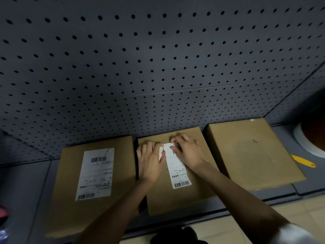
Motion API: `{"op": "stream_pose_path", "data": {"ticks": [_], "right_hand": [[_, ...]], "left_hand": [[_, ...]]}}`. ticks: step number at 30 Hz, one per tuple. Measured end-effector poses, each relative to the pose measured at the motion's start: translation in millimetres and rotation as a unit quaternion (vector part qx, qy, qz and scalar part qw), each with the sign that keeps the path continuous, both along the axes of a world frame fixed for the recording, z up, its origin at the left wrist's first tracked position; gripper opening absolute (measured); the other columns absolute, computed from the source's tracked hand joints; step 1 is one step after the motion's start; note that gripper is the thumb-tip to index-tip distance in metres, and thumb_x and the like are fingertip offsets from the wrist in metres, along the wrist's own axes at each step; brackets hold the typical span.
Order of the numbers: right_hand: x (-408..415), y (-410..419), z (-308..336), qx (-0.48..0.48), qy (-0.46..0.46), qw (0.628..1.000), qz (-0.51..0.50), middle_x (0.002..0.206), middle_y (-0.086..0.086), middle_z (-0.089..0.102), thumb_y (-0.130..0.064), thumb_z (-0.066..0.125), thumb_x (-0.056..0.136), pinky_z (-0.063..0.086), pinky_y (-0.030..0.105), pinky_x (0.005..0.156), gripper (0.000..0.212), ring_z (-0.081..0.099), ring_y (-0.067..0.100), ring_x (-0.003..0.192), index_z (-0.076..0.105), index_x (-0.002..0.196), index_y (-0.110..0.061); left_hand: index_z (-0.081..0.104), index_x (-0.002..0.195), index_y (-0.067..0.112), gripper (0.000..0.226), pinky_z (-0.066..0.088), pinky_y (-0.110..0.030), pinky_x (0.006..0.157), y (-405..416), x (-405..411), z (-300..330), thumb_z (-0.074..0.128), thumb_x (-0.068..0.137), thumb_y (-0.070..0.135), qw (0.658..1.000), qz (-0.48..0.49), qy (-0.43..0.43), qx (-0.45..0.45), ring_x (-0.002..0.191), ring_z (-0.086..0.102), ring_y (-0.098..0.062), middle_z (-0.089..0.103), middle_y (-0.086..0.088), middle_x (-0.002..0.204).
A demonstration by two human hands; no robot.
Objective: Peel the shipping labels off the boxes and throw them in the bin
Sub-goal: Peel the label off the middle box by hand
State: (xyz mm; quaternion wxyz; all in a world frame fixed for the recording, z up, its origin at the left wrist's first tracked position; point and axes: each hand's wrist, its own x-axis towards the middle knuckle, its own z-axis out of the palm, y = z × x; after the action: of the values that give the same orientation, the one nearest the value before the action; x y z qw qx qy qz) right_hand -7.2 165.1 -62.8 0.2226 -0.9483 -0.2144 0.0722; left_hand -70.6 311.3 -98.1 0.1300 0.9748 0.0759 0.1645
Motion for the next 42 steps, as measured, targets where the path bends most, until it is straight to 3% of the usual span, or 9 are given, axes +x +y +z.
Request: {"op": "stream_pose_path", "data": {"ticks": [7, 12, 20, 28, 34, 36, 38, 42], "right_hand": [[1, 0, -1, 0.002, 0.013, 1.0, -0.002, 0.113, -0.003, 0.051, -0.034, 0.057, 0.089, 0.033, 0.036, 0.096, 0.017, 0.052, 0.018, 0.108, 0.059, 0.101, -0.022], [-1, 0, -5, 0.02, 0.005, 1.0, -0.016, 0.117, -0.001, 0.051, -0.034, 0.057, 0.089, 0.031, 0.033, 0.094, 0.031, 0.051, 0.017, 0.11, 0.054, 0.118, -0.024], [1, 1, -2, -0.007, 0.001, 1.0, 0.021, 0.112, -0.001, 0.05, -0.029, 0.055, 0.091, 0.033, 0.038, 0.095, 0.013, 0.05, 0.019, 0.108, 0.06, 0.101, -0.023], [1, -1, -2, 0.011, 0.019, 1.0, -0.005, 0.117, -0.001, 0.05, -0.033, 0.057, 0.089, 0.03, 0.035, 0.095, 0.029, 0.049, 0.017, 0.11, 0.055, 0.117, -0.024], [-8, -3, 5, 0.018, 0.036, 0.999, 0.025, 0.111, -0.001, 0.052, -0.024, 0.057, 0.089, 0.028, 0.032, 0.094, 0.01, 0.049, 0.016, 0.112, 0.064, 0.095, -0.021], [-15, -5, 5, -0.002, 0.047, 0.997, 0.053, 0.11, -0.003, 0.055, -0.028, 0.059, 0.086, 0.035, 0.034, 0.1, 0.011, 0.052, 0.014, 0.112, 0.062, 0.094, -0.022], [-21, -5, 8, -0.012, 0.06, 0.996, 0.062, 0.098, -0.008, 0.053, -0.032, 0.064, 0.081, 0.04, 0.035, 0.098, 0.015, 0.055, 0.011, 0.098, 0.061, 0.091, -0.022], [-25, 4, 9, -0.032, 0.068, 0.997, 0.027, 0.093, -0.012, 0.054, -0.043, 0.068, 0.072, 0.037, 0.032, 0.093, 0.025, 0.054, 0.01, 0.092, 0.056, 0.086, -0.026]], "left_hand": [[0.061, 0.099, 0.023, 0.02, 0.029, -0.037, 0.09, 1, 1, -3, 0.063, 0.08, 0.029, 0.999, -0.01, 0.002, -0.034, 0.086, 0.049, -0.024, 0.051, -0.002, 0.089], [0.061, 0.098, 0.021, 0.022, 0.029, -0.038, 0.09, -1, 0, -1, 0.067, 0.078, 0.026, 0.999, -0.005, -0.001, -0.032, 0.085, 0.05, -0.026, 0.052, -0.004, 0.089], [0.062, 0.103, 0.022, 0.027, 0.029, -0.037, 0.089, 0, 1, -3, 0.068, 0.077, 0.026, 1.0, -0.011, -0.002, -0.021, 0.086, 0.051, -0.026, 0.053, -0.004, 0.09], [0.062, 0.098, 0.022, 0.03, 0.028, -0.035, 0.089, 1, -1, 0, 0.044, 0.082, 0.039, 0.997, -0.006, -0.028, -0.071, 0.085, 0.049, -0.022, 0.052, -0.002, 0.087], [0.062, 0.094, 0.019, 0.016, 0.025, -0.034, 0.09, 3, -2, 0, 0.065, 0.078, 0.021, 0.995, 0.005, -0.018, -0.095, 0.086, 0.051, -0.025, 0.051, -0.004, 0.085], [0.062, 0.093, 0.019, 0.016, 0.025, -0.034, 0.09, 3, -2, 0, 0.055, 0.081, 0.026, 0.995, 0.006, -0.022, -0.1, 0.086, 0.05, -0.024, 0.05, -0.004, 0.085], [0.061, 0.093, 0.02, 0.025, 0.026, -0.034, 0.09, 3, -3, 1, 0.043, 0.08, 0.032, 0.993, 0.007, -0.024, -0.112, 0.086, 0.049, -0.024, 0.05, -0.004, 0.085], [0.062, 0.094, 0.02, 0.031, 0.026, -0.035, 0.089, 3, -4, 2, 0.039, 0.079, 0.034, 0.993, 0.008, -0.014, -0.116, 0.087, 0.049, -0.025, 0.05, -0.005, 0.086]]}}
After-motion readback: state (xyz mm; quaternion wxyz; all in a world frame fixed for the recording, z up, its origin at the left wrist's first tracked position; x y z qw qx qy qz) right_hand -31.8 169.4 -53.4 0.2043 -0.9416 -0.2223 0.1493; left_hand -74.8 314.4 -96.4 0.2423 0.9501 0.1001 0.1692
